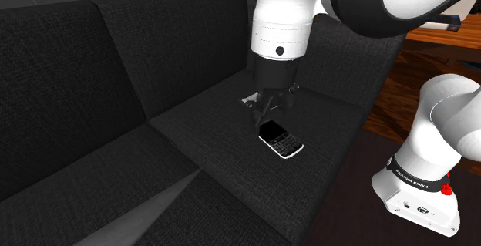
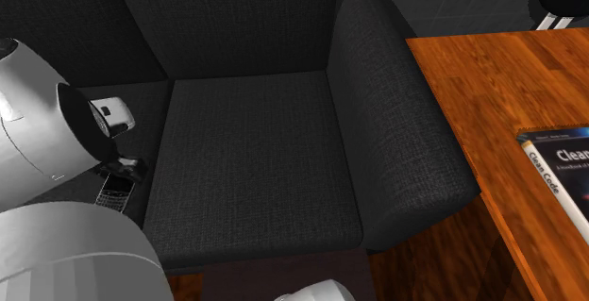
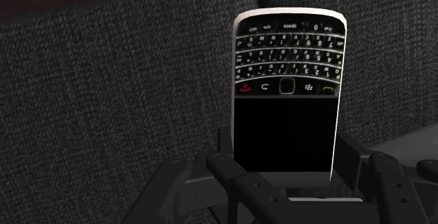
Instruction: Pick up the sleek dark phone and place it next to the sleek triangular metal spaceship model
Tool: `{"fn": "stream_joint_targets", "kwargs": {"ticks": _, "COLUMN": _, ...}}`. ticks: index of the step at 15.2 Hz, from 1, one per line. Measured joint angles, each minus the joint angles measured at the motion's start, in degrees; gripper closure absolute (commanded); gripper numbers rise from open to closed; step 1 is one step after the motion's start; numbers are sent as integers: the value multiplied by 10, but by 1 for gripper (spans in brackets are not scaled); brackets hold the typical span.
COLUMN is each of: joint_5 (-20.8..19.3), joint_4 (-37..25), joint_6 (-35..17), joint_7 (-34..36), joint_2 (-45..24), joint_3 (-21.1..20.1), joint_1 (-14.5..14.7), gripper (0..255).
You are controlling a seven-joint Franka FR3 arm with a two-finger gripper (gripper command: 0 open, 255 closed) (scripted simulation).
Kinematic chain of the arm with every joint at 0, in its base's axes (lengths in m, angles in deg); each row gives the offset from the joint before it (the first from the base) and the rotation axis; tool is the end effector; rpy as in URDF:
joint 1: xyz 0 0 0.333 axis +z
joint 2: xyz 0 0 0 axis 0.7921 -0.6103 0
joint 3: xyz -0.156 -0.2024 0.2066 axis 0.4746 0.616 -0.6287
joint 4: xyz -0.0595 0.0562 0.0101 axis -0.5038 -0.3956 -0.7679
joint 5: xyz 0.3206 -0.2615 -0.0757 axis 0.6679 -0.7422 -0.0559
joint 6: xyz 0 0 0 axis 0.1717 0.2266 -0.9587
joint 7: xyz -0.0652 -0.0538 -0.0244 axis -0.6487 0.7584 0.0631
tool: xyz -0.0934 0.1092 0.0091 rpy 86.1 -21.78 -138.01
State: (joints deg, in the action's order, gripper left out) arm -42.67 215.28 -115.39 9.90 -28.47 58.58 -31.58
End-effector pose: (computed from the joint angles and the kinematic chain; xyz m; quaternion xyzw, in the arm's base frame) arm 0.3256 0.3446 0.4633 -0.9943 0.0955 -0.0004 0.0484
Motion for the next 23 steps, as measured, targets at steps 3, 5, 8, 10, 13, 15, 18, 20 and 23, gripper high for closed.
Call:
{"fn": "stream_joint_targets", "kwargs": {"ticks": 3, "joint_5": 2, "joint_4": -21, "joint_6": -5, "joint_7": 50, "joint_2": -19, "joint_3": -37, "joint_1": 14, "gripper": 255}}
{"fn": "stream_joint_targets", "kwargs": {"ticks": 5, "joint_5": 2, "joint_4": -33, "joint_6": -12, "joint_7": 83, "joint_2": -33, "joint_3": -62, "joint_1": 22, "gripper": 255}}
{"fn": "stream_joint_targets", "kwargs": {"ticks": 8, "joint_5": -4, "joint_4": -58, "joint_6": -14, "joint_7": 128, "joint_2": -55, "joint_3": -94, "joint_1": 30, "gripper": 255}}
{"fn": "stream_joint_targets", "kwargs": {"ticks": 10, "joint_5": -15, "joint_4": -79, "joint_6": -19, "joint_7": 162, "joint_2": -79, "joint_3": -118, "joint_1": 35, "gripper": 255}}
{"fn": "stream_joint_targets", "kwargs": {"ticks": 13, "joint_5": -20, "joint_4": -83, "joint_6": -28, "joint_7": 181, "joint_2": -91, "joint_3": -131, "joint_1": 38, "gripper": 255}}
{"fn": "stream_joint_targets", "kwargs": {"ticks": 15, "joint_5": -22, "joint_4": -75, "joint_6": -41, "joint_7": 183, "joint_2": -97, "joint_3": -134, "joint_1": 37, "gripper": 255}}
{"fn": "stream_joint_targets", "kwargs": {"ticks": 18, "joint_5": -24, "joint_4": -57, "joint_6": -67, "joint_7": 186, "joint_2": -105, "joint_3": -139, "joint_1": 38, "gripper": 255}}
{"fn": "stream_joint_targets", "kwargs": {"ticks": 20, "joint_5": -25, "joint_4": -46, "joint_6": -82, "joint_7": 186, "joint_2": -109, "joint_3": -141, "joint_1": 38, "gripper": 255}}
{"fn": "stream_joint_targets", "kwargs": {"ticks": 23, "joint_5": -29, "joint_4": -30, "joint_6": -106, "joint_7": 190, "joint_2": -119, "joint_3": -145, "joint_1": 38, "gripper": 255}}
